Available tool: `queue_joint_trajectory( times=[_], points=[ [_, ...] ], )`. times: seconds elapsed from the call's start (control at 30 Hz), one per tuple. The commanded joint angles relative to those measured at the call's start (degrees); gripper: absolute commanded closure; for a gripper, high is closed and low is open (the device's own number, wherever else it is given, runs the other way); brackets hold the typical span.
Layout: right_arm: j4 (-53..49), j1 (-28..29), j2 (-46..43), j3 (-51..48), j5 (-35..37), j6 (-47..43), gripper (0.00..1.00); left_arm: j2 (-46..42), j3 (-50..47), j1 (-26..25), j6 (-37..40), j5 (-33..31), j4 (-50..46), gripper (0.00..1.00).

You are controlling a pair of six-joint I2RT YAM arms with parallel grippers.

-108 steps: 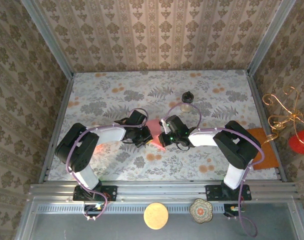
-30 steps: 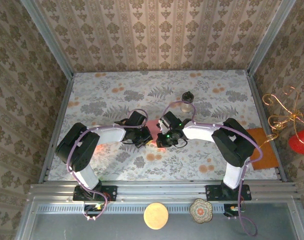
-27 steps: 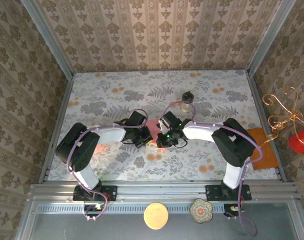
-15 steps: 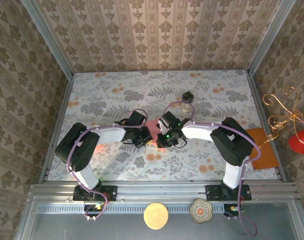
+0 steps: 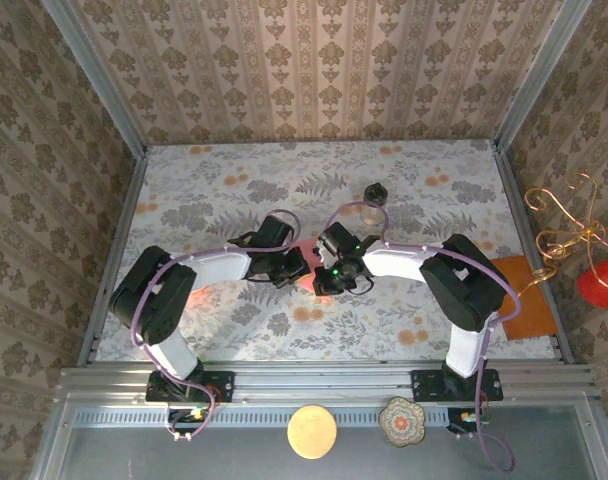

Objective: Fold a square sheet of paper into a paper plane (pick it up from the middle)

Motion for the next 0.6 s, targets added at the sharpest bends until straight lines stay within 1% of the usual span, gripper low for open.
queue_joint_trajectory(
  times=[0.0,0.27,0.57],
  points=[
    [-4.76,0.24,2.23,0.02,2.16,-0.15,0.92,0.69,-0.82,-0.33,1.20,1.45,1.28,0.91],
    [-5.12,0.24,2.33,-0.52,2.32,0.03,0.93,2.23,-2.05,0.61,2.10,0.27,0.84,0.91],
    [-3.60,-0.24,0.25,-1.98,0.94,0.56,0.92,4.05,-2.18,2.07,2.75,-1.96,-3.51,0.92]
  ],
)
